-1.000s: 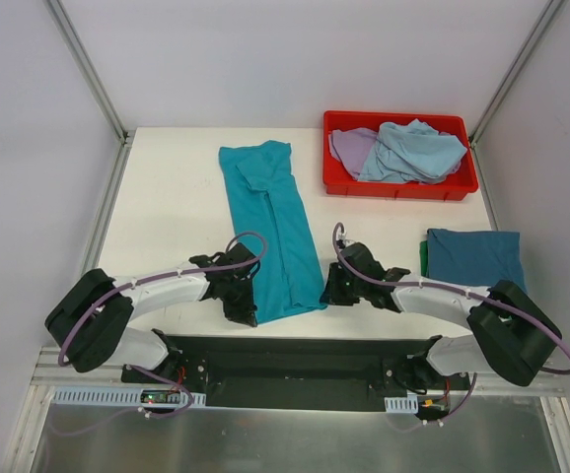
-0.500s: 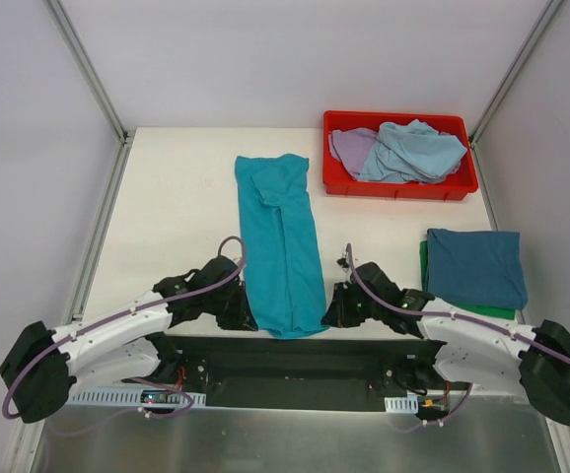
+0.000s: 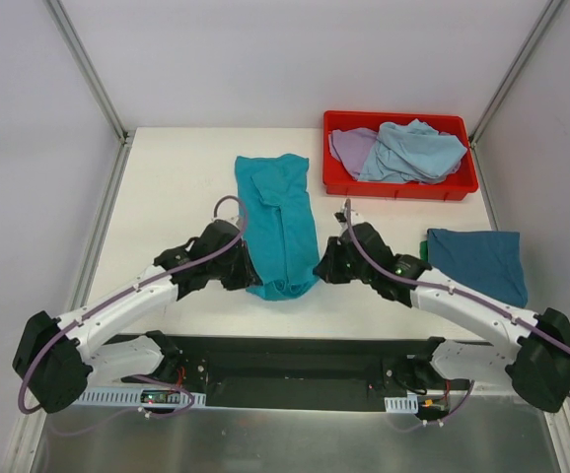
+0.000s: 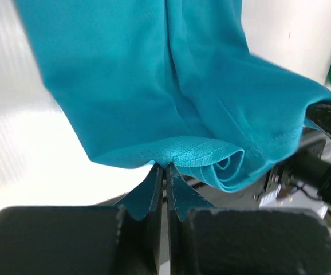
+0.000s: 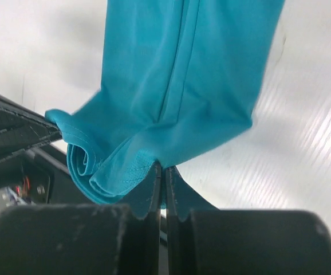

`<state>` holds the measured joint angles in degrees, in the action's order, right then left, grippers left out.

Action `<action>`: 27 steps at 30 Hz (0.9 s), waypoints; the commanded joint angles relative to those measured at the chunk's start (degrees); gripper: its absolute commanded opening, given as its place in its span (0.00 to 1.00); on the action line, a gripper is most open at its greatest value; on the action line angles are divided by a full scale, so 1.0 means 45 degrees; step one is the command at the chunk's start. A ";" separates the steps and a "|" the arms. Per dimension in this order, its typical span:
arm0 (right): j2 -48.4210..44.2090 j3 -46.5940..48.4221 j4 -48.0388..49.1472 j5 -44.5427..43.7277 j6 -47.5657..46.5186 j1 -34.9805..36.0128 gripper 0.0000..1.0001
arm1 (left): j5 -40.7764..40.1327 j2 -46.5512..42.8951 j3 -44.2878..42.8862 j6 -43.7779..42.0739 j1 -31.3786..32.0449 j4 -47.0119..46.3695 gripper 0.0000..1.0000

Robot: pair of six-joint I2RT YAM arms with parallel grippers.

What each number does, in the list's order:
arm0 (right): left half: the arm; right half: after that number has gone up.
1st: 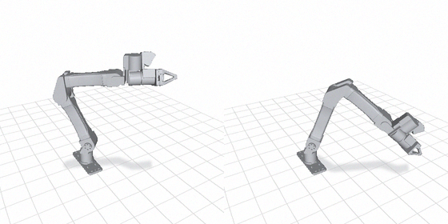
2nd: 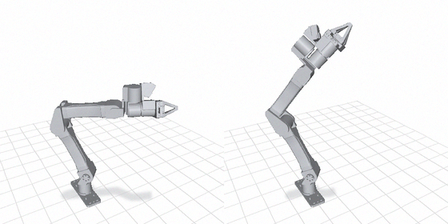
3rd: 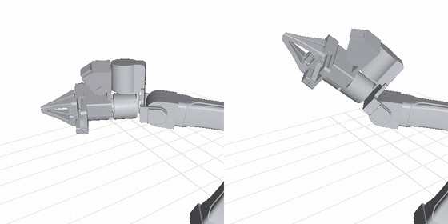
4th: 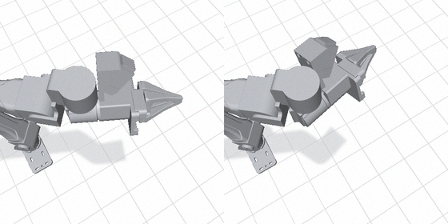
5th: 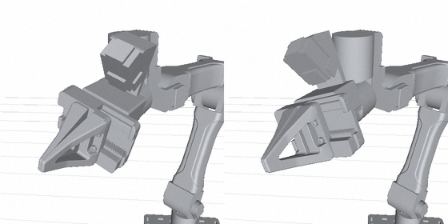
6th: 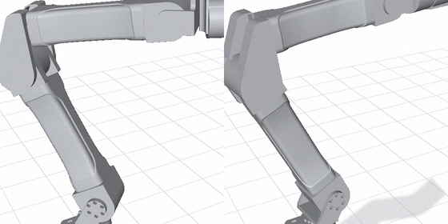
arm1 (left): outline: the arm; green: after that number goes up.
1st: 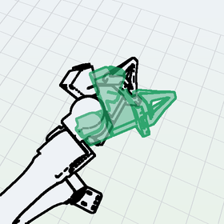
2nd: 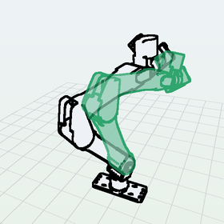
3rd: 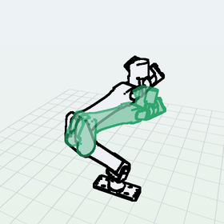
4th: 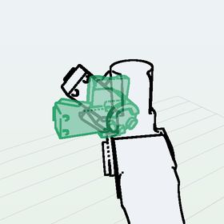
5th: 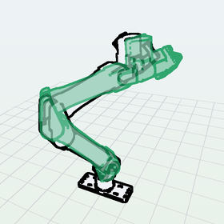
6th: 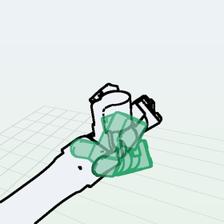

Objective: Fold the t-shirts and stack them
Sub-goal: Grab the bottom of the folded rectangular tshirt with both arms, then fold the folded rectangular tshirt in 1/3 of the way

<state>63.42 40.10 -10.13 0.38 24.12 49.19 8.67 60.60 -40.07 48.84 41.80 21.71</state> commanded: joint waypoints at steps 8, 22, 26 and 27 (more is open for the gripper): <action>0.3482 0.4329 -0.0171 -0.0281 -0.1648 -0.1769 0.00 | -0.1847 0.2175 -0.3084 -0.2180 -0.2003 -0.0118 0.00; 0.6725 0.7397 -0.0152 0.0306 -0.1727 -0.3079 0.00 | -0.2141 0.4930 -0.5663 -0.3470 -0.3585 -0.0236 0.00; 0.7409 0.7924 -0.0034 0.0033 -0.1786 -0.3313 0.00 | -0.1985 0.5867 -0.6405 -0.3840 -0.3995 -0.0294 0.00; 0.7585 0.7984 0.0024 0.0013 -0.1766 -0.3391 0.01 | -0.1946 0.6140 -0.6562 -0.3957 -0.4093 -0.0333 0.00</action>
<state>95.46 72.36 -11.33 0.89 17.04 35.14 -0.47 85.17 -65.32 34.48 24.95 21.21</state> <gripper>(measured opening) 0.029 0.007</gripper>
